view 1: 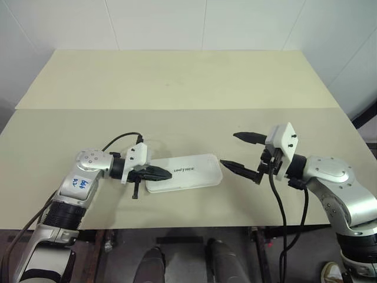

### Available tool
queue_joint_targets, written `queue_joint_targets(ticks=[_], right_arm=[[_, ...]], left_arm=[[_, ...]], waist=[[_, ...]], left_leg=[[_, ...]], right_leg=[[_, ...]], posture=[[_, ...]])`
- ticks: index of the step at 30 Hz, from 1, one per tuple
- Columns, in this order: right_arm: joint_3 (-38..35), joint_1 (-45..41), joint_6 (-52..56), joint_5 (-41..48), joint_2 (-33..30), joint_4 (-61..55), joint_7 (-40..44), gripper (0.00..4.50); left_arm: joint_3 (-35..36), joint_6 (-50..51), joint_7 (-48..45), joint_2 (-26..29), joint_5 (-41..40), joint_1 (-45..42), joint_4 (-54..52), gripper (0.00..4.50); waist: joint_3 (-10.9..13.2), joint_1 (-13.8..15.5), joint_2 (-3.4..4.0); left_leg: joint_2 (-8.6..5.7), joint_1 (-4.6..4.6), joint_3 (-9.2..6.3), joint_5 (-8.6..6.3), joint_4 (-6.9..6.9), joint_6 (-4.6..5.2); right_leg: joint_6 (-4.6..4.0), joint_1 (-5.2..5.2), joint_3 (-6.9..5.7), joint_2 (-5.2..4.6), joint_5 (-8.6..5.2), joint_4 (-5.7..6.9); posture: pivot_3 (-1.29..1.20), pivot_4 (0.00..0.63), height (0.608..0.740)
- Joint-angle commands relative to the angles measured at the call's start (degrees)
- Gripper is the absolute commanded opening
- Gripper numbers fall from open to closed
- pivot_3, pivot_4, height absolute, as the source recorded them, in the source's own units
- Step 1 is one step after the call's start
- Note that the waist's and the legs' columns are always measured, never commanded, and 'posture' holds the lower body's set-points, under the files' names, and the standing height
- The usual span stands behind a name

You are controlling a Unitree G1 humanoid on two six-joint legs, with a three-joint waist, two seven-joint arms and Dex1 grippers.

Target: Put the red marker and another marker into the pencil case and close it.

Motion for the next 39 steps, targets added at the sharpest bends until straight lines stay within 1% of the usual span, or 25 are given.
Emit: queue_joint_targets(ticks=[1,5,10,15,20,23,26,29,32,33,35,39], right_arm=[[-0.84,0.11,-0.49,0.47,0.49,-2.48,-0.99,4.50],[-0.46,0.62,-0.56,0.40,1.01,-3.08,-1.52,4.50],[-0.45,0.76,-0.64,0.36,1.20,-3.20,-1.66,4.50],[-0.27,0.92,-0.70,0.58,1.35,-3.33,-1.40,4.50],[-0.38,0.97,-0.95,0.59,1.07,-2.65,-0.75,4.50],[-0.55,1.00,-1.13,0.48,0.84,-2.06,-0.36,4.50],[-1.15,1.23,-1.01,0.57,0.22,-1.68,0.18,4.50],[-1.55,0.86,-0.98,0.63,-0.22,-0.97,0.77,4.50],[-2.04,0.45,-1.05,0.79,-0.82,-0.16,1.55,4.50],[-2.15,0.35,-1.06,0.84,-1.00,0.00,1.73,4.50],[-2.42,0.24,-1.18,0.93,-1.33,0.30,2.08,4.50],[-3.84,0.15,-1.70,1.20,-2.20,1.15,3.00,4.50]], left_arm=[[-1.77,1.50,1.30,-0.90,1.76,-0.20,0.17,0.03],[-2.84,4.21,2.12,-1.41,2.15,-0.33,-0.01,0.03],[-3.47,5.22,1.83,-1.29,1.77,0.04,-1.28,0.03],[-0.51,6.61,2.92,-1.81,-1.30,-0.06,-3.84,0.03],[9.09,10.32,4.03,-2.30,-11.59,-0.62,-7.25,0.03],[13.10,12.33,5.05,-1.79,-15.16,-0.98,-9.07,0.03],[18.61,15.39,9.44,-0.72,-18.13,-1.57,-11.08,0.03],[20.28,17.96,9.76,1.35,-19.44,0.87,-13.25,0.03],[21.31,18.41,10.02,2.56,-19.95,3.72,-15.26,0.03],[21.38,17.74,10.00,2.90,-19.53,4.53,-15.64,0.44],[21.55,16.92,9.61,3.90,-18.83,6.15,-16.03,0.97],[23.08,15.40,10.11,4.70,-19.05,7.83,-15.95,2.32]], waist=[[0.00,0.12,0.00],[0.00,0.56,0.00],[-0.01,0.67,0.01],[-0.01,0.72,0.01],[0.00,0.67,0.00],[0.00,0.60,0.00],[0.00,0.61,-0.01],[0.00,0.52,-0.01],[0.00,0.52,-0.01],[0.00,0.54,-0.01],[0.00,0.57,-0.01],[0.00,0.55,-0.01]], left_leg=[[0.00,0.00,0.00,0.00,0.04,0.00],[0.00,0.00,0.00,0.00,0.19,0.00],[0.00,0.02,0.00,0.00,0.26,0.00],[0.00,-0.01,0.00,0.00,0.24,0.00],[0.00,-0.08,0.00,0.00,0.22,0.01],[0.00,-0.06,0.00,0.00,0.20,0.01],[0.00,-0.07,0.00,-0.01,0.21,0.01],[0.00,-0.06,0.00,0.00,0.20,0.01],[0.00,-0.06,0.00,-0.01,0.18,0.00],[0.00,-0.06,0.00,-0.01,0.18,0.00],[0.01,-0.07,0.00,-0.01,0.18,0.00],[0.01,-0.07,0.00,-0.01,0.18,0.00]], right_leg=[[-0.04,0.02,0.00,0.00,-0.02,0.00],[-0.05,0.05,0.00,0.00,-0.03,0.00],[-0.06,0.11,0.00,0.00,-0.01,-0.01],[-0.07,0.09,0.00,0.00,-0.01,-0.04],[-0.07,0.04,0.00,0.00,-0.01,-0.06],[-0.06,0.02,0.00,0.00,-0.01,-0.03],[-0.05,0.02,0.00,0.00,0.00,-0.03],[-0.06,0.02,0.00,0.00,0.00,-0.04],[-0.06,0.02,0.00,0.00,-0.01,-0.06],[-0.06,0.02,0.00,0.00,-0.01,-0.08],[-0.07,0.02,0.00,0.00,-0.01,-0.08],[-0.07,0.02,0.00,0.00,-0.01,-0.15]], posture=[[0.00,0.150,0.740],[0.00,0.150,0.740],[0.00,0.150,0.740],[0.00,0.150,0.740],[0.00,0.150,0.740],[0.00,0.150,0.740],[0.00,0.150,0.740],[0.00,0.150,0.740],[0.00,0.150,0.740],[0.00,0.150,0.740],[0.00,0.150,0.740],[0.00,0.150,0.740]])
